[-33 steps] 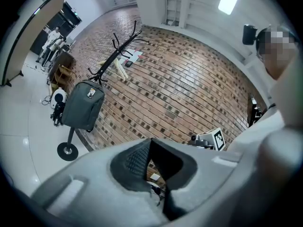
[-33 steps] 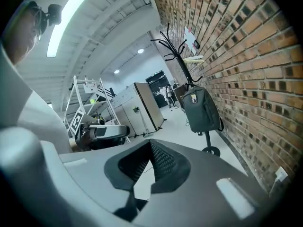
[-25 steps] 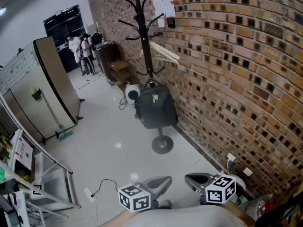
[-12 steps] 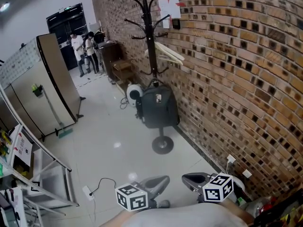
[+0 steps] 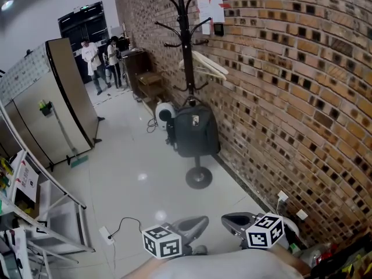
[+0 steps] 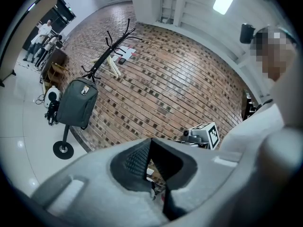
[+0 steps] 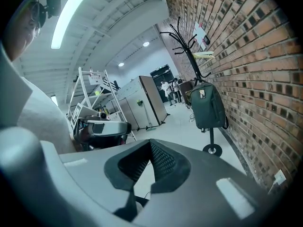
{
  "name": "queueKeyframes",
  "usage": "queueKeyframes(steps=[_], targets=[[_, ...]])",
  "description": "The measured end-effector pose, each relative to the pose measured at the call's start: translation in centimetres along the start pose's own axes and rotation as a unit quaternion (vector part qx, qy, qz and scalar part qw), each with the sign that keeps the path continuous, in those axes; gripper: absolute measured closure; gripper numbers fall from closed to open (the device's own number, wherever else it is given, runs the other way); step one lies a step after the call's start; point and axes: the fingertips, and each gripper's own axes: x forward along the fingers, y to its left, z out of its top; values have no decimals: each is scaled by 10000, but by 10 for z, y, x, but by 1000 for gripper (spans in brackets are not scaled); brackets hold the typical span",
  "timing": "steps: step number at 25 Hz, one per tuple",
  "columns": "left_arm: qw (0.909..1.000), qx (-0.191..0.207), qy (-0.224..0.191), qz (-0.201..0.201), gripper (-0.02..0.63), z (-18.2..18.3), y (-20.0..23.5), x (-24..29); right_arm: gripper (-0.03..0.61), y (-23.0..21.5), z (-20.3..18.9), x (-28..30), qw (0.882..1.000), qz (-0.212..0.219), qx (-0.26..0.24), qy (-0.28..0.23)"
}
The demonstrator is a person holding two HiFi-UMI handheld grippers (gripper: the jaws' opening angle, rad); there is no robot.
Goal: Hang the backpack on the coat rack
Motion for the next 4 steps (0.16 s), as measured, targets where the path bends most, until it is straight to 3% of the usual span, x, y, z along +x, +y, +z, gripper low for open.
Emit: queueKeyframes(steps=[4], targets=[[10000,5,10,16,611,0,1,-2,578,3,4,1,10000,21,-25,-28]])
